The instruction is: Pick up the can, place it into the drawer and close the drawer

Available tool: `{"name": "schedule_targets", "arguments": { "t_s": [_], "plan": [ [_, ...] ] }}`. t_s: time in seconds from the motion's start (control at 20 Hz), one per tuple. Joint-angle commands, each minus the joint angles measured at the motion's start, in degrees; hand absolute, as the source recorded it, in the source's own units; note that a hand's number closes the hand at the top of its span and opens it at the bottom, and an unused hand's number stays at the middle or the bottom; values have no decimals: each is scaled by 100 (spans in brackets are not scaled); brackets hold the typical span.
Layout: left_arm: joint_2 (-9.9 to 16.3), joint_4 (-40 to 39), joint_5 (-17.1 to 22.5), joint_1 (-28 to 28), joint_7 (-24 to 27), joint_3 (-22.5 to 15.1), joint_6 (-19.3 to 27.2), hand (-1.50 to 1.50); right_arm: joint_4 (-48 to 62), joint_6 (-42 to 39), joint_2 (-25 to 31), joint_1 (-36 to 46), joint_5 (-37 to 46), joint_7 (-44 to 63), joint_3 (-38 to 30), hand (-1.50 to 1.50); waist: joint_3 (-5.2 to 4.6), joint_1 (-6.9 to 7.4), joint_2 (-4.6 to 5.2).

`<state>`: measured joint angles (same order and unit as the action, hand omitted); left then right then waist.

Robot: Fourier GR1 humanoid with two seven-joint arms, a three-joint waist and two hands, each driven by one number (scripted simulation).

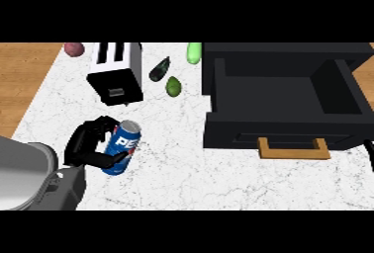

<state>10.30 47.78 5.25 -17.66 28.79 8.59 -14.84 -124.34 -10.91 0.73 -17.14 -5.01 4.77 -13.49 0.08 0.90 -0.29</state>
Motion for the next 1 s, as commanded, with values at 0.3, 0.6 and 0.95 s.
{"name": "schedule_targets", "arguments": {
  "t_s": [0.3, 0.6, 0.95],
  "plan": [
    [-484, 2248, 39, -222, -1958, -196, 1493, 150, -306, 182, 124, 393, -43, 594, -44, -150, -5, -59, 12],
    [-922, 3071, -454, -649, -2784, -740, 2233, 150, 26, -126, -67, -206, -46, -310, -45, -150, -4, -123, 17],
    [-1025, 3167, -549, -1510, -3697, -1421, 2773, 150, -220, -48, -39, -5, -168, 102, -165, -150, -7, -144, 27]
  ]
}}
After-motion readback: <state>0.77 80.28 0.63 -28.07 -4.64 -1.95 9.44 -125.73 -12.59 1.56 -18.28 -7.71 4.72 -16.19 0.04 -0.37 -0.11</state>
